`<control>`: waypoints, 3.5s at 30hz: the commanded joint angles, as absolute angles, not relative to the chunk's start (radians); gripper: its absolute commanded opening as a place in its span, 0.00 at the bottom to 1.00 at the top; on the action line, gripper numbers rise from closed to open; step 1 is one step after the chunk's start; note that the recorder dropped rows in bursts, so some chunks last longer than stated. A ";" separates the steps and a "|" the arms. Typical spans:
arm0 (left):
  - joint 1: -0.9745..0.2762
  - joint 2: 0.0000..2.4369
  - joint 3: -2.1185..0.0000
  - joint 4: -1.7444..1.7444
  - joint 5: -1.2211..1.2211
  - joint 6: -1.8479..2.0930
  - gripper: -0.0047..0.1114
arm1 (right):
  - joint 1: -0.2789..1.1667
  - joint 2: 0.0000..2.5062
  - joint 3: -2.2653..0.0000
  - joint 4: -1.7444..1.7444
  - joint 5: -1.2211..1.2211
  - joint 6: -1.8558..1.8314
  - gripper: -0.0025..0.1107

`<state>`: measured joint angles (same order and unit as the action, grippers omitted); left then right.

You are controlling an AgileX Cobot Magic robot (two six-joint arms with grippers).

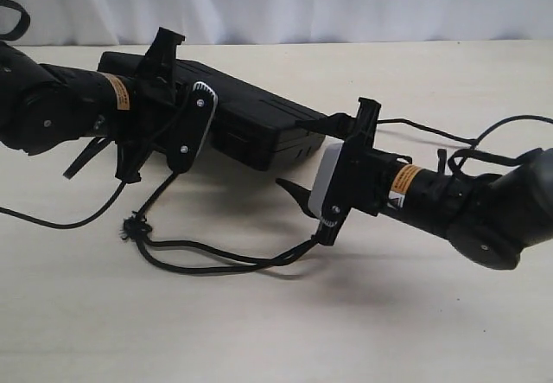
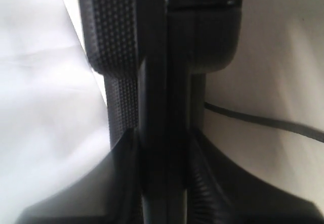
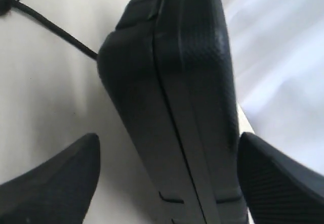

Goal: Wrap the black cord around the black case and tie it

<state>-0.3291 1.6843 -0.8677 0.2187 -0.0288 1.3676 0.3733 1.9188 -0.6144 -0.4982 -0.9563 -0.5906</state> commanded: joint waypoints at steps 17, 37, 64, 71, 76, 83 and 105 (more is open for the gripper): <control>-0.333 1.668 -0.873 0.198 -0.121 1.357 0.04 | 0.376 2.106 -0.837 -0.444 -1.004 -0.614 0.55; -0.373 1.513 -0.873 0.126 0.000 1.352 0.50 | 0.376 2.076 -0.837 -0.449 -1.001 -0.425 0.06; -0.473 1.633 -0.771 -0.170 0.556 1.407 0.37 | 0.376 2.076 -0.837 -0.451 -0.945 -0.351 0.06; -0.480 1.745 -0.771 -0.077 0.445 1.241 0.32 | 0.376 2.076 -0.836 -0.464 -0.945 -0.351 0.06; -0.454 1.763 -0.793 0.045 0.456 1.124 0.32 | 0.376 2.076 -0.836 -0.464 -0.943 -0.351 0.06; -0.454 1.747 -0.798 -0.035 0.402 1.124 0.32 | 0.376 2.076 -0.836 -0.464 -0.925 -0.351 0.06; -0.454 1.766 -0.805 0.071 0.476 1.120 0.63 | 0.376 2.078 -0.834 -0.464 -0.883 -0.330 0.06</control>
<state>-0.4552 1.7523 -0.7991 0.0423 0.4934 1.1295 0.3738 2.0727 -0.8410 -0.4633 -0.9485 -0.4003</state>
